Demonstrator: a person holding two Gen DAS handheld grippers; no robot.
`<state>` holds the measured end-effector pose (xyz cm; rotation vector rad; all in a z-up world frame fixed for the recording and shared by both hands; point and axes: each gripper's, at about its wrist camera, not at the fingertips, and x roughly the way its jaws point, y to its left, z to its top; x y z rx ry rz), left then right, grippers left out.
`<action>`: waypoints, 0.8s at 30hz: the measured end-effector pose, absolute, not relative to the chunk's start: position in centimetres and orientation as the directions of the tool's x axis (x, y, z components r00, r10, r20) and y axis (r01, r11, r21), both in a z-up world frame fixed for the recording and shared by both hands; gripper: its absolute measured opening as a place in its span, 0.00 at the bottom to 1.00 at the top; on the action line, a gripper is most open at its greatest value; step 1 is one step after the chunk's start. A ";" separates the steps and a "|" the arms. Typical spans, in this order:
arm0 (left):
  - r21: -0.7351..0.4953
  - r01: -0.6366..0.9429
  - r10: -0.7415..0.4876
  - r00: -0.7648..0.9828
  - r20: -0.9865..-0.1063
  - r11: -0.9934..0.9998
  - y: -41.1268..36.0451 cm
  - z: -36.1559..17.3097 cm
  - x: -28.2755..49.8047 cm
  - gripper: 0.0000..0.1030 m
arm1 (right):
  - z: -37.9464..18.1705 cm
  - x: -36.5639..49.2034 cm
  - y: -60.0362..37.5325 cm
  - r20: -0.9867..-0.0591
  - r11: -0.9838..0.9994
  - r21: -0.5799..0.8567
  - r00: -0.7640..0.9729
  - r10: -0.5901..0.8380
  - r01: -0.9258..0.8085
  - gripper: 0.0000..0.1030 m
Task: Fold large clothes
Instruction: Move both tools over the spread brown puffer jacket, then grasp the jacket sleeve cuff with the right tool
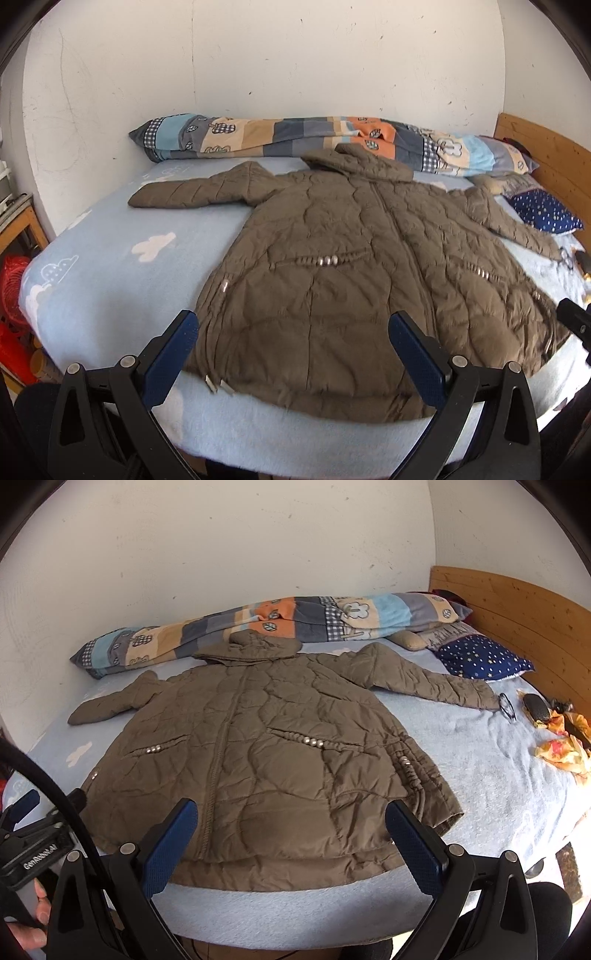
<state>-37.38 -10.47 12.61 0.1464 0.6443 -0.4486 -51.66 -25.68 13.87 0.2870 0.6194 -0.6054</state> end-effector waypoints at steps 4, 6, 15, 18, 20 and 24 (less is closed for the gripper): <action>-0.006 0.484 -0.393 0.702 -0.594 0.875 -12.2 14.8 -34.7 0.99 | 15.4 -52.3 -30.0 -0.603 0.747 0.111 0.642 -0.474 0.656 1.00; 0.012 0.498 -0.398 0.707 -0.584 0.867 -13.3 16.1 -33.0 0.99 | 16.4 -52.7 -32.3 -0.592 0.728 0.127 0.641 -0.489 0.674 1.00; 0.059 0.585 -0.447 0.676 -0.586 0.809 -21.9 18.0 -23.5 0.99 | 18.4 -54.2 -48.9 -0.633 0.518 0.356 0.608 -0.478 0.778 1.00; 0.065 0.576 -0.432 0.679 -0.594 0.815 -22.9 16.5 -22.2 0.99 | 16.7 -54.8 -55.3 -0.665 0.410 0.428 0.588 -0.460 0.805 1.00; 0.050 0.588 -0.432 0.647 -0.629 0.808 -23.5 15.9 -21.5 0.99 | 15.5 -55.8 -58.9 -0.657 0.340 0.496 0.601 -0.454 0.799 1.00; 0.026 0.605 -0.443 0.612 -0.655 0.796 -24.1 14.9 -21.0 0.99 | 13.1 -58.5 -65.1 -0.625 0.210 0.606 0.623 -0.470 0.767 0.92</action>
